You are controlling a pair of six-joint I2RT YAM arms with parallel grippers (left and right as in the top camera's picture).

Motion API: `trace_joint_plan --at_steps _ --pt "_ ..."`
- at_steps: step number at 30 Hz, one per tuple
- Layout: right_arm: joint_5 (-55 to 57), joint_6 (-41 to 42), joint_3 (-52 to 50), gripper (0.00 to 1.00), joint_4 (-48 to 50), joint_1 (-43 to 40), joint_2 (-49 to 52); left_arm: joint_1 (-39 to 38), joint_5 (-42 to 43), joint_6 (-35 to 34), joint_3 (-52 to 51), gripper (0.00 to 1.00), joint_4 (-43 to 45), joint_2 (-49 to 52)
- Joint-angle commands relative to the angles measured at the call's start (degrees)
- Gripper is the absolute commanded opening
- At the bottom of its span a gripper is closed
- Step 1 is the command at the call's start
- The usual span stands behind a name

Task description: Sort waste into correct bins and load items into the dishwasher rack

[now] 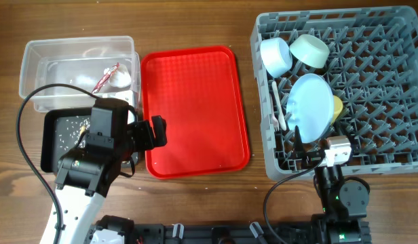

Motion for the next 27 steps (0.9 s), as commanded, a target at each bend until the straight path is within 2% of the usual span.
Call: trace_joint_plan --at_steps 1,17,19,21,27 --pt "-1.1 -0.7 -0.2 1.0 0.4 0.2 -0.5 -0.2 0.3 -0.3 -0.3 1.0 0.2 -0.4" --pt "-1.1 -0.7 -0.2 1.0 0.4 0.2 -0.5 -0.2 0.2 -0.3 -0.3 1.0 0.2 -0.5" --pt "-1.1 -0.7 -0.2 1.0 0.4 0.2 -0.5 0.2 -4.9 0.2 -1.0 1.0 0.5 -2.3" --pt "-1.1 -0.7 -0.2 1.0 0.4 0.2 -0.5 2.1 -5.5 0.6 -4.4 1.0 4.6 -7.0" --pt "-1.1 -0.7 -0.2 1.0 0.4 0.2 -0.5 8.5 -2.8 4.9 -29.1 1.0 33.1 -30.8"
